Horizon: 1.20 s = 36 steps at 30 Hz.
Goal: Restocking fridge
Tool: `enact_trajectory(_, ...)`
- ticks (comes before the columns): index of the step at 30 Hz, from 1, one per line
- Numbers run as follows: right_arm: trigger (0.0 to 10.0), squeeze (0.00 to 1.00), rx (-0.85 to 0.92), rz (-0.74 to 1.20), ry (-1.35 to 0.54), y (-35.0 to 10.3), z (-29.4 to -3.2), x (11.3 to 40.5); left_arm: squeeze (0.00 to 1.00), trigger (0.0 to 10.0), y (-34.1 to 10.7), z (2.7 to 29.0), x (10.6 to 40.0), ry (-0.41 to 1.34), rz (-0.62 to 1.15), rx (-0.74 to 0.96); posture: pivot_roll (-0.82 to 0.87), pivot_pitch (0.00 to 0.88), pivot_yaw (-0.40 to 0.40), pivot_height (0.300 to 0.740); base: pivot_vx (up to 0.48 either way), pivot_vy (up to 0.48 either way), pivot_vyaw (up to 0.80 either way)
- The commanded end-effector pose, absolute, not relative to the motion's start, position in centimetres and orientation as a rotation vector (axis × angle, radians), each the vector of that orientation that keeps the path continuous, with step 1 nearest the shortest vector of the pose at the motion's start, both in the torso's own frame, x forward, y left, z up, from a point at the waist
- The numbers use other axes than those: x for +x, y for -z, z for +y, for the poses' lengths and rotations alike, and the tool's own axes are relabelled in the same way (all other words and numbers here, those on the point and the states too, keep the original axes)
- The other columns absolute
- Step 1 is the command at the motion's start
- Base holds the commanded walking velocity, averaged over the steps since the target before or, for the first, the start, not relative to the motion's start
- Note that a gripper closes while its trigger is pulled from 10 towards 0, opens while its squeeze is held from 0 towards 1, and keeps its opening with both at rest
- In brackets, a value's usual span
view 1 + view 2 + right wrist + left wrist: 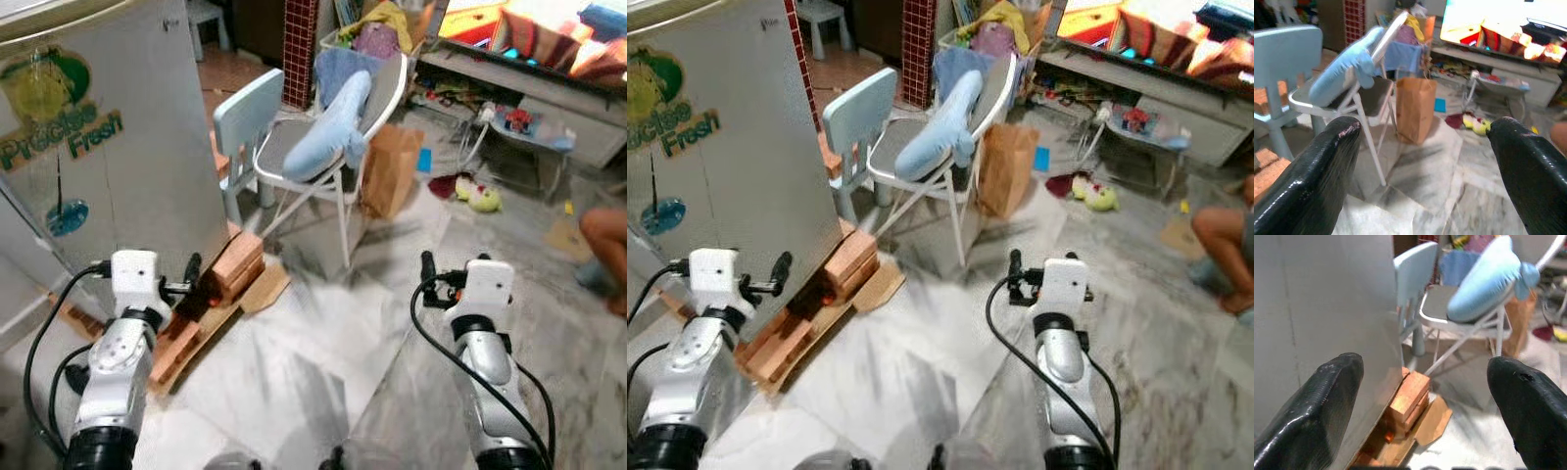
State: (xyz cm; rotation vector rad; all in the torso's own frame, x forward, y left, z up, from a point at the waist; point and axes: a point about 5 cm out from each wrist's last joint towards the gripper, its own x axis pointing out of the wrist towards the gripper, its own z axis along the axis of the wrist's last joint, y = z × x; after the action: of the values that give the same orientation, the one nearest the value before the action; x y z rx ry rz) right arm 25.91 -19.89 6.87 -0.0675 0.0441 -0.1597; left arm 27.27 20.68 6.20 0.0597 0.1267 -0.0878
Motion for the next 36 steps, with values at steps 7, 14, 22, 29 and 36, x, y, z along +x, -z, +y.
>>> enact_trajectory(7,10.0,0.00,-0.059,0.035,0.161,-7.0,-19.4,26.3,0.00,10.0,-6.7,20.8,27.7,0.078,0.112,0.069,0.02,0.000,-0.021,0.740,0.000,0.480,0.00)
enact_trajectory(14,10.0,0.00,-0.063,0.032,0.172,-7.1,-19.7,26.8,0.00,10.0,-6.8,20.2,27.6,0.092,0.097,0.070,0.02,0.000,-0.026,0.740,0.000,0.480,0.00)
enact_trajectory(22,10.0,0.00,-0.075,0.031,0.155,-7.1,-19.6,27.0,0.00,10.0,-7.0,20.3,27.6,0.078,0.078,0.068,0.02,0.000,-0.031,0.740,0.000,0.480,-0.43)
enact_trajectory(29,10.0,0.00,-0.088,0.013,0.139,-7.4,-19.5,27.3,0.00,10.0,-7.1,20.2,27.6,0.066,0.062,0.082,0.02,0.000,-0.034,0.740,0.000,0.299,-0.23)
enact_trajectory(36,10.0,0.00,-0.091,0.016,0.135,-7.3,-19.5,27.5,0.00,10.0,-7.0,20.3,27.5,0.047,0.057,0.081,0.02,0.000,-0.040,0.740,0.000,0.000,0.00)
